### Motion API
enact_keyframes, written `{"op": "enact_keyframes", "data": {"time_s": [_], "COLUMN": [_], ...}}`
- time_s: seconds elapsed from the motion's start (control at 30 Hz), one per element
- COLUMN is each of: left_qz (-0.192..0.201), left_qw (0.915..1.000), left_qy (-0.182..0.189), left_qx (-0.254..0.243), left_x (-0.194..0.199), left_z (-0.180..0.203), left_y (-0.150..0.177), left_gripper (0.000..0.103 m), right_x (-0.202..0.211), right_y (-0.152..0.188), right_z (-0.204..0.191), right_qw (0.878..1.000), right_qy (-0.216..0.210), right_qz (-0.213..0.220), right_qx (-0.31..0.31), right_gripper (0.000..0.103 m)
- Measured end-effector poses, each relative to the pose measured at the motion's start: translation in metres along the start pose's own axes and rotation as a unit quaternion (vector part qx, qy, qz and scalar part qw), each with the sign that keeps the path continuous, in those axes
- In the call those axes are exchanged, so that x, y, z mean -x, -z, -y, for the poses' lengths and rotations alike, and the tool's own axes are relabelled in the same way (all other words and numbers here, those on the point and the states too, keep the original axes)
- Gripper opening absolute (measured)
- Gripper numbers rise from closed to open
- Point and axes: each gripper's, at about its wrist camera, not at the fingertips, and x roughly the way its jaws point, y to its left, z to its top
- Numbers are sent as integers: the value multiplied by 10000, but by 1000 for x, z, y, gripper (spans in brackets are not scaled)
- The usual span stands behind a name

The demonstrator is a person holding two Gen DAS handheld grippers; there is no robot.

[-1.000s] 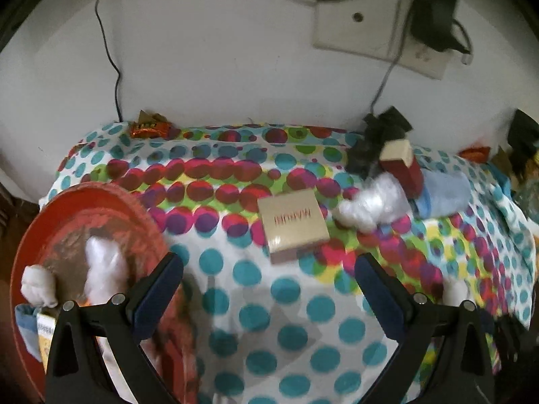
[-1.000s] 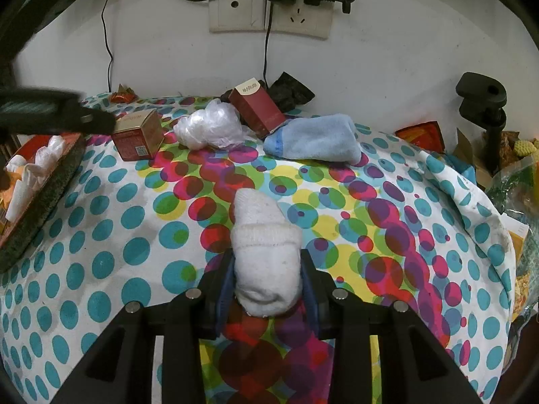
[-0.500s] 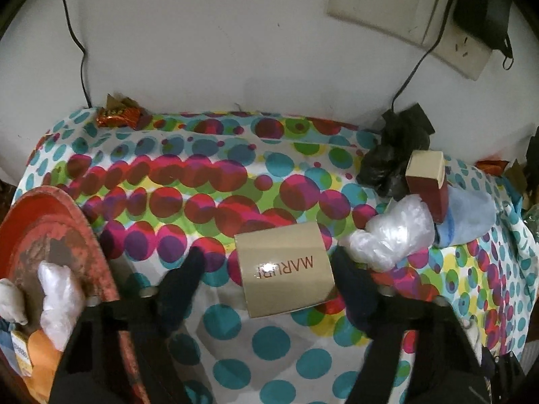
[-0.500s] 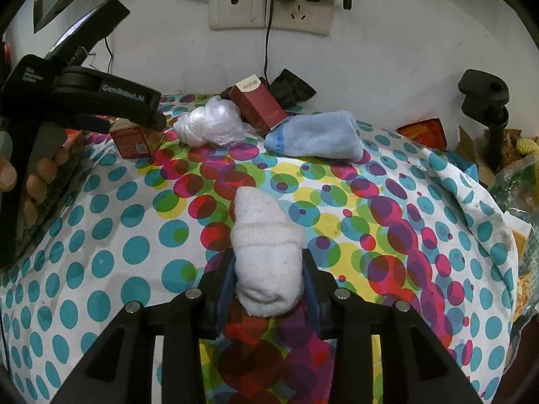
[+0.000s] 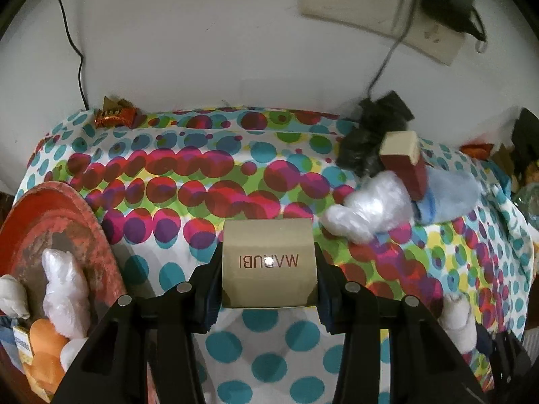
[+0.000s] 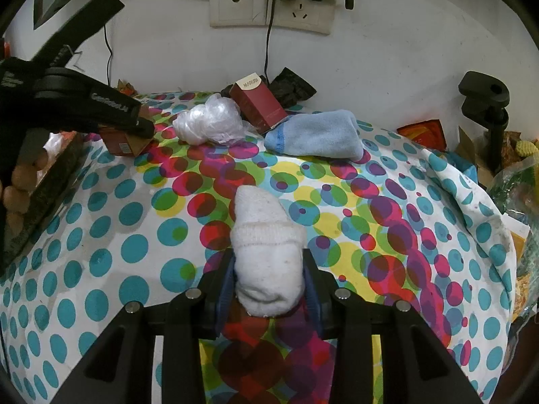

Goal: Organize objects
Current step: 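Grasp the brown MARUBI box with the left gripper while the right gripper holds the sock, then carry the brown MARUBI box over the red tray with the left gripper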

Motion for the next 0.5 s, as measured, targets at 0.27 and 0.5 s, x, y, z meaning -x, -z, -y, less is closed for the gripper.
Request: {"op": "enact_keyframes", "data": {"time_s": [0.27,0.5], "left_qz": [58,62], "left_qw": [9998,9996], "left_qy": [0,26], "left_qx": [-210,-266], "left_x": [21,37], "left_z": [5,9], "left_y": [13,27], "left_gripper": [43,43], "right_x": [0,0], "right_y": [-1,-1], "right_z": [0,-1], "right_qw": [10000,9999], "right_qy": [64,82], "right_qz": [-16,-19], "right_qx": [59,78], "right_gripper": [39,39]}}
